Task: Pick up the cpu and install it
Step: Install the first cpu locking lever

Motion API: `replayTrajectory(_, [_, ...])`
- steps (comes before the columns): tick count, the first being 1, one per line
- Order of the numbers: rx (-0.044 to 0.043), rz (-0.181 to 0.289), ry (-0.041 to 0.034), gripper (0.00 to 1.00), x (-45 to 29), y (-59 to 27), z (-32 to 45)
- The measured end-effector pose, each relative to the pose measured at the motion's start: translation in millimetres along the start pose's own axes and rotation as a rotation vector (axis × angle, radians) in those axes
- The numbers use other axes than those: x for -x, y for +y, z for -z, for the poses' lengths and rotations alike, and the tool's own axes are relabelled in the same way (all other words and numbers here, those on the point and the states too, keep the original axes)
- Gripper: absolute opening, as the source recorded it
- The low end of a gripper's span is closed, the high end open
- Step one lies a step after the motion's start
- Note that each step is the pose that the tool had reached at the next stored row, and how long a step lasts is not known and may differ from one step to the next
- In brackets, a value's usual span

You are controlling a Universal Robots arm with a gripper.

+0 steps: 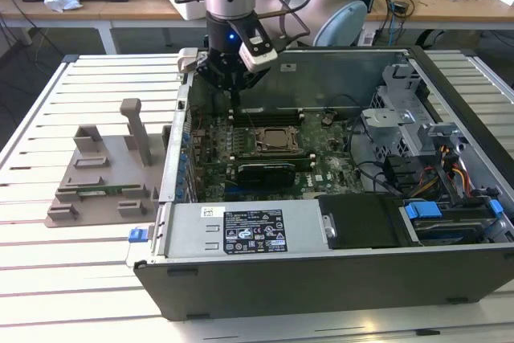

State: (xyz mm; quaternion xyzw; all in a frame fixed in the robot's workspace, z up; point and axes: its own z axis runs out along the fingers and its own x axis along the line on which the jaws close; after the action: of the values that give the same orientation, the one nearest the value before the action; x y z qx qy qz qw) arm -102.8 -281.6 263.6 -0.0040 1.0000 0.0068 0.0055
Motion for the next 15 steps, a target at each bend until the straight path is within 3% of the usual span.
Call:
replayTrajectory(4, [0.0002,0.000,-0.0001,0.11,2.6,0.6,-2.1])
replayTrajectory(13, [0.0002,0.000,0.0003,0.11,24.7,0.5,-3.8])
replayTrajectory(15, [0.0001,0.000,0.0011,0.11,33.0,0.4,-5.5])
